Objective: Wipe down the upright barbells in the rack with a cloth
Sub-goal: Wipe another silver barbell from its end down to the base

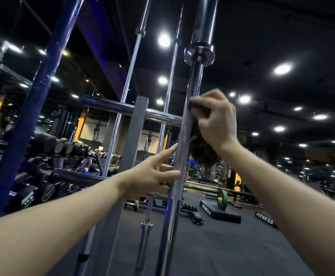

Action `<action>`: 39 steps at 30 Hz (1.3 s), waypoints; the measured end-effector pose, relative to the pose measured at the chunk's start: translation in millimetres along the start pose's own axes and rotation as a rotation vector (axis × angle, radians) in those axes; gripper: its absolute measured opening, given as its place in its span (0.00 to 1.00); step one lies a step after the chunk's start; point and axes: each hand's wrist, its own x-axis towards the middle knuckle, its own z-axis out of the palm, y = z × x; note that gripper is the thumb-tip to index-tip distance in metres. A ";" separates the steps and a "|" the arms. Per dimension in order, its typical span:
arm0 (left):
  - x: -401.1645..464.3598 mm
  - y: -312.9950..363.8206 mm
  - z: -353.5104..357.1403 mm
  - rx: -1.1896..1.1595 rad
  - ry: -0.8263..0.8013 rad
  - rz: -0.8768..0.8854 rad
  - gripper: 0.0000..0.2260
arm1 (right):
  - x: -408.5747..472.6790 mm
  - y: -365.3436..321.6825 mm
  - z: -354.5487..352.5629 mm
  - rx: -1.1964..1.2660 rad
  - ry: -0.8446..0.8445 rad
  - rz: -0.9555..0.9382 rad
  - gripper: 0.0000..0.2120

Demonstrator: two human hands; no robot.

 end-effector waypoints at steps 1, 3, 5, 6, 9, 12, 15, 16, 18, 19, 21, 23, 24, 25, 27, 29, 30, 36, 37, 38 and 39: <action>-0.2 1.0 2.4 0.002 0.004 -0.002 0.33 | 13.0 0.6 1.7 -0.001 0.035 0.042 0.09; -1.2 2.4 8.4 0.057 0.030 -0.011 0.32 | 18.8 -1.3 7.8 -0.032 0.098 0.063 0.09; -1.9 4.1 13.1 0.137 0.091 0.004 0.31 | -6.6 -5.5 12.8 -0.076 0.104 -0.002 0.08; -1.2 4.4 15.0 0.166 0.118 0.027 0.32 | -26.3 -7.2 14.0 -0.081 0.093 -0.053 0.08; 4.4 1.3 18.7 0.298 0.196 0.075 0.37 | -67.1 -3.5 9.4 -0.008 0.042 -0.083 0.09; 6.8 -1.2 19.7 0.258 0.203 0.067 0.38 | -58.6 1.7 1.3 -0.018 -0.008 -0.114 0.09; 5.8 -0.7 18.1 0.192 0.166 0.081 0.36 | -31.3 5.5 0.6 -0.037 -0.038 -0.115 0.09; 5.8 -0.9 18.3 0.174 0.164 0.087 0.35 | -16.6 7.8 0.6 -0.020 -0.020 -0.077 0.09; 6.8 -1.8 18.2 0.126 0.156 0.068 0.34 | 7.3 9.8 0.7 0.005 0.029 -0.013 0.09; 6.7 -1.7 17.4 0.095 0.148 0.052 0.34 | 10.4 8.8 2.9 -0.008 0.048 -0.010 0.09; 5.8 -1.1 14.1 0.038 0.128 0.029 0.35 | -5.5 2.9 9.7 -0.058 0.075 -0.045 0.09; 4.4 -1.2 12.4 0.013 0.123 0.006 0.36 | -40.7 -2.6 14.6 -0.070 0.081 -0.093 0.08; 4.0 -1.8 12.7 0.012 0.133 -0.003 0.36 | -56.2 -3.7 14.1 -0.061 0.073 -0.096 0.08; 3.3 -2.6 13.6 0.019 0.143 -0.009 0.36 | -65.4 -3.8 11.4 -0.054 0.055 -0.095 0.09; 0.3 -3.2 17.0 0.036 0.152 0.008 0.36 | -61.4 -1.2 3.7 -0.064 -0.004 -0.106 0.09; -6.2 -6.6 21.0 0.038 0.153 0.038 0.35 | -43.7 -0.2 -0.5 -0.078 -0.050 -0.108 0.08; -11.6 -10.2 24.0 0.030 0.141 0.031 0.34 | -32.4 -1.0 -0.8 -0.075 -0.054 -0.088 0.09; -30.4 -44.4 43.5 -0.094 0.114 -0.048 0.27 | -32.9 -4.6 16.7 -0.075 0.087 0.043 0.11; -30.0 -44.6 42.7 -0.103 0.118 -0.041 0.27 | -47.7 -7.0 19.4 -0.071 0.095 0.026 0.11; -29.8 -43.9 42.2 -0.114 0.113 -0.032 0.27 | -62.6 -8.5 20.5 -0.067 0.098 -0.004 0.11; -30.4 -42.9 41.6 -0.128 0.112 -0.029 0.26 | -75.2 -9.5 19.6 -0.070 0.093 -0.036 0.11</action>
